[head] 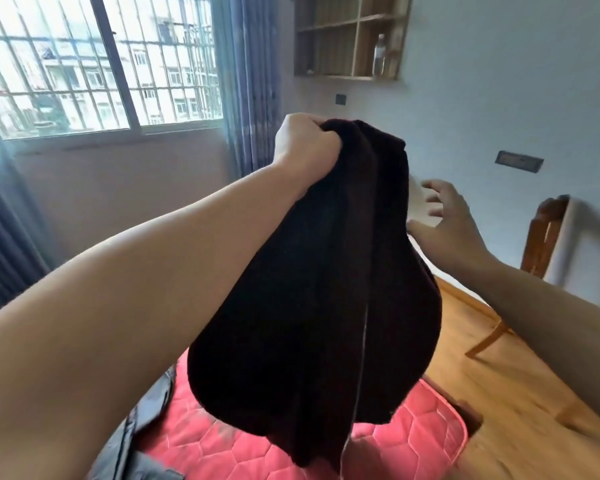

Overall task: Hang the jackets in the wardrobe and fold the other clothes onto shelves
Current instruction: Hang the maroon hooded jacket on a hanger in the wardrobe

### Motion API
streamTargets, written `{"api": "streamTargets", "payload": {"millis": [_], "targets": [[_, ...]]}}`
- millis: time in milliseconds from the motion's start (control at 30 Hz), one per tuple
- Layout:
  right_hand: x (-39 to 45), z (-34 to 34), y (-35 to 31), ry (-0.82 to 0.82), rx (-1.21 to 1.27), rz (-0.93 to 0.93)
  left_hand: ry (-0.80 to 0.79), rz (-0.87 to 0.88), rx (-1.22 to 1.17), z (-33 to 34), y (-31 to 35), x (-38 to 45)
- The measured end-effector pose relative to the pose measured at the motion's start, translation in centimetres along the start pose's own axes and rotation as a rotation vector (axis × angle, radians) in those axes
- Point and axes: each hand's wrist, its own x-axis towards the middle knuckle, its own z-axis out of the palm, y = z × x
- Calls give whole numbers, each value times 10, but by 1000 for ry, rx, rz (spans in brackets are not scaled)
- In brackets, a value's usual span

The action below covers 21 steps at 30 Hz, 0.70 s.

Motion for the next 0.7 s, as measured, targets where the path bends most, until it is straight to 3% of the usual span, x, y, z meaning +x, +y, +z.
{"api": "streamTargets", "payload": {"millis": [33, 100, 167, 233, 300, 467, 700], "targets": [[-5, -8, -11, 53, 91, -69, -18, 29, 35, 7, 10, -7], [-14, -22, -33, -38, 192, -100, -41, 90, 107, 19, 30, -19], [-23, -31, -48, -202, 101, -65, -89, 147, 150, 27, 47, -28], [-25, -36, -59, -238, -42, -53, -164, 210, 179, 31, 61, -33], [-22, -42, -70, -158, -89, -32, -212, 265, 162, 31, 69, -34], [8, -77, -91, 205, 143, 208, -218, 286, 10, 30, 67, -18], [34, -146, -132, 558, 82, 226, -395, 346, -44, 67, 32, -46]]}}
